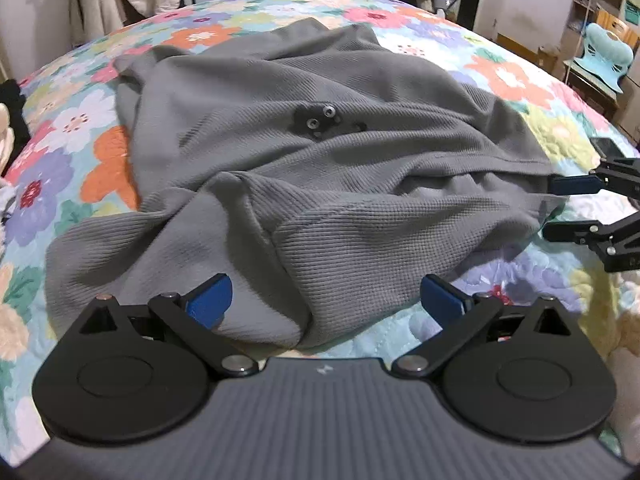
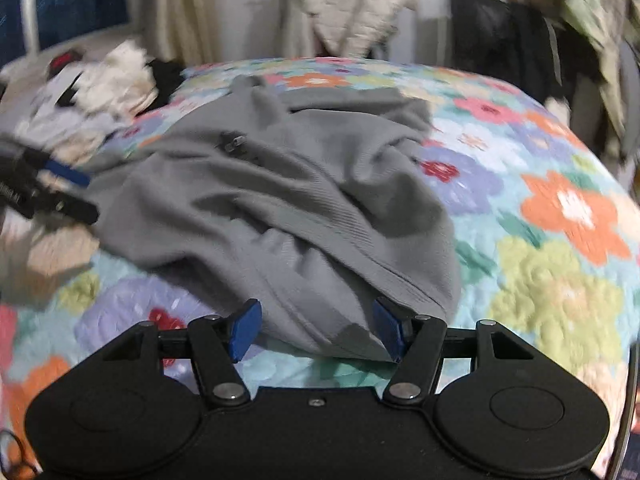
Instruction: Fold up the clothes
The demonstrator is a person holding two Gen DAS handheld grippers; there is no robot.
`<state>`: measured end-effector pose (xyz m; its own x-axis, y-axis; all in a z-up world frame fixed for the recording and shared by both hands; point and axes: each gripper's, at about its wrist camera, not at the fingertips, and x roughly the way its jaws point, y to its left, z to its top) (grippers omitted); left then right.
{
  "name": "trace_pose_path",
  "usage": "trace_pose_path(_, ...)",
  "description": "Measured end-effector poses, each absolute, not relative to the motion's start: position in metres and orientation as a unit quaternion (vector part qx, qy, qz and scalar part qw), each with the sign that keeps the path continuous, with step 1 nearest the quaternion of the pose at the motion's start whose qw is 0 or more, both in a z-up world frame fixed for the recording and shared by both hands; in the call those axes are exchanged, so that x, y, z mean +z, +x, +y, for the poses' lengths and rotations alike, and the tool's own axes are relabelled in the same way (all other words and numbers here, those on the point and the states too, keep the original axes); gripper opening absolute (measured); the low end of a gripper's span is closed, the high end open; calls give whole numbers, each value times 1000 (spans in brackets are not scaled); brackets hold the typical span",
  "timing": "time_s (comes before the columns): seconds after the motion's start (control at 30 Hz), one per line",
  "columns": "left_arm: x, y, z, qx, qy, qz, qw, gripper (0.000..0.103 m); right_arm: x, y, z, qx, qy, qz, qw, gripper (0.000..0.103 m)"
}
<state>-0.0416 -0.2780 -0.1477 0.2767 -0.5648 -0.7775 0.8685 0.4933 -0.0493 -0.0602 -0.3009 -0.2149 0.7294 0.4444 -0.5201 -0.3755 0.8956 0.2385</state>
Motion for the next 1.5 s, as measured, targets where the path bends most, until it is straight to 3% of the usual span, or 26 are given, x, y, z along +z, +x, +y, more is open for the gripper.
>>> trace_pose_path(0.17, -179, -39, -302, -488, 233, 389, 746, 100, -220, -52, -281, 240, 37, 285, 927, 67)
trace_pose_path(0.2, -184, -38, -305, -485, 240, 388, 746, 86, -223, -47, -278, 242, 30, 286, 927, 67)
trace_pose_path(0.23, -187, -38, -307, -482, 246, 384, 748, 63, -228, -41, -276, 252, 25, 292, 922, 69)
trace_pose_path(0.27, -184, -39, -306, -481, 245, 375, 754, 51, -230, -36, -275, 266, 29, 297, 917, 70)
trace_pose_path(0.33, -170, -40, -302, -483, 236, 360, 762, 8, -227, -33, -277, 285, 54, 292, 911, 69)
trace_pose_path(0.4, -148, -44, -290, -476, 213, 341, 782, 7, -224, -29, -279, 304, 79, 287, 905, 56)
trace_pose_path(0.43, -135, -47, -281, -471, 200, 327, 795, 6, -222, -28, -281, 314, 91, 284, 901, 33)
trace_pose_path(0.47, -124, -51, -274, -464, 193, 315, 805, 6, -220, -26, -282, 323, 103, 281, 898, 17)
trace_pose_path(0.53, -100, -58, -255, -449, 179, 302, 821, 5, -217, -23, -284, 342, 128, 275, 889, 13)
trace_pose_path(0.77, -47, -56, -164, -389, 117, 363, 838, 4, -180, -33, -277, 437, 192, 223, 850, 13)
trace_pose_path(0.93, -108, -47, -131, -248, 223, 441, 833, 4, -178, -43, -238, 502, 178, 240, 812, 14)
trace_pose_path(1.07, -119, -33, -121, -255, 156, 477, 827, 7, -198, -45, -223, 486, 148, 292, 810, 18)
trace_pose_path(1.1, -115, -33, -124, -264, 151, 466, 831, 10, -199, -47, -225, 480, 149, 298, 812, 18)
trace_pose_path(1.17, -107, -28, -135, -281, 157, 438, 840, 30, -196, -53, -241, 470, 169, 295, 815, 24)
trace_pose_path(1.2, -104, -26, -142, -288, 155, 426, 844, 52, -194, -56, -250, 462, 186, 292, 816, 30)
trace_pose_path(1.23, -101, -23, -150, -300, 149, 414, 846, 61, -192, -59, -261, 448, 209, 287, 820, 32)
trace_pose_path(1.3, -100, -18, -170, -336, 133, 396, 844, 64, -189, -64, -282, 411, 229, 278, 837, 32)
trace_pose_path(1.33, -101, -14, -181, -359, 131, 390, 838, 74, -188, -66, -290, 396, 232, 275, 845, 32)
trace_pose_path(1.4, -115, -9, -207, -386, 155, 379, 827, 85, -186, -70, -302, 373, 229, 273, 857, 39)
trace_pose_path(1.47, -133, -5, -231, -398, 189, 371, 818, 85, -190, -70, -307, 341, 204, 275, 875, 49)
trace_pose_path(1.5, -144, -3, -241, -397, 207, 370, 814, 68, -193, -70, -308, 321, 185, 280, 886, 51)
